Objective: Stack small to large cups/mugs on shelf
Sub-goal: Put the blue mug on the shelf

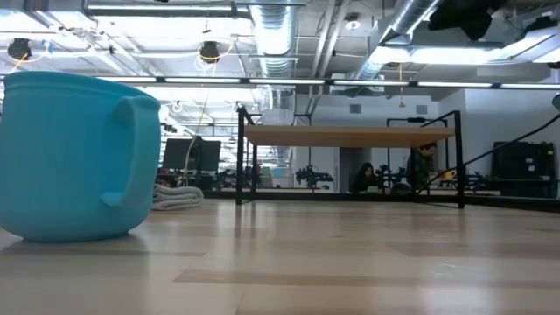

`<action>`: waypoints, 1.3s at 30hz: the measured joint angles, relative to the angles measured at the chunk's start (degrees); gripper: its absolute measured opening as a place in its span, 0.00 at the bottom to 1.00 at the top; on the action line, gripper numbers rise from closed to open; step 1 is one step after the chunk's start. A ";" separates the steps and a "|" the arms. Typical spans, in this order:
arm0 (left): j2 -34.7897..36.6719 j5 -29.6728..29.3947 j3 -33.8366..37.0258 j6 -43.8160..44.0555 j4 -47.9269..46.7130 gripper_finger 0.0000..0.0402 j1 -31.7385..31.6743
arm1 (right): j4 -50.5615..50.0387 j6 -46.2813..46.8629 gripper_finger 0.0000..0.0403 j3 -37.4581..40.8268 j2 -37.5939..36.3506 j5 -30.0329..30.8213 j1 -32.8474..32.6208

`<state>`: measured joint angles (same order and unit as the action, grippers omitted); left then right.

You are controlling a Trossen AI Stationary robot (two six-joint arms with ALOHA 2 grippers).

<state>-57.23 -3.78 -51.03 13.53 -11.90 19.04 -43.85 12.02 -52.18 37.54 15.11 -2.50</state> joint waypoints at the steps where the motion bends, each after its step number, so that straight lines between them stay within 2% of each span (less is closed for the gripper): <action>1: -0.94 -0.19 0.00 0.63 -1.05 0.35 0.44 | -0.03 0.00 0.28 0.00 0.00 0.00 0.00; 10: -11.77 0.61 0.02 4.21 -3.20 0.35 2.33 | -0.69 0.01 0.28 0.00 0.00 -0.03 0.00; 15: -15.22 5.09 0.02 9.35 -6.40 0.35 2.31 | -0.80 0.09 0.28 0.00 0.00 -0.04 0.00; 22: -16.00 6.52 0.02 13.35 -15.39 0.35 2.33 | -0.58 1.93 0.28 0.00 0.07 -0.07 0.00; 39: -16.00 6.28 0.02 18.52 -17.96 0.32 3.49 | -0.50 1.72 0.28 0.00 4.99 -0.04 0.00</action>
<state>-73.23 2.50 -51.00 32.05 -29.86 22.53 -44.35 13.75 -52.18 42.53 15.07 -2.50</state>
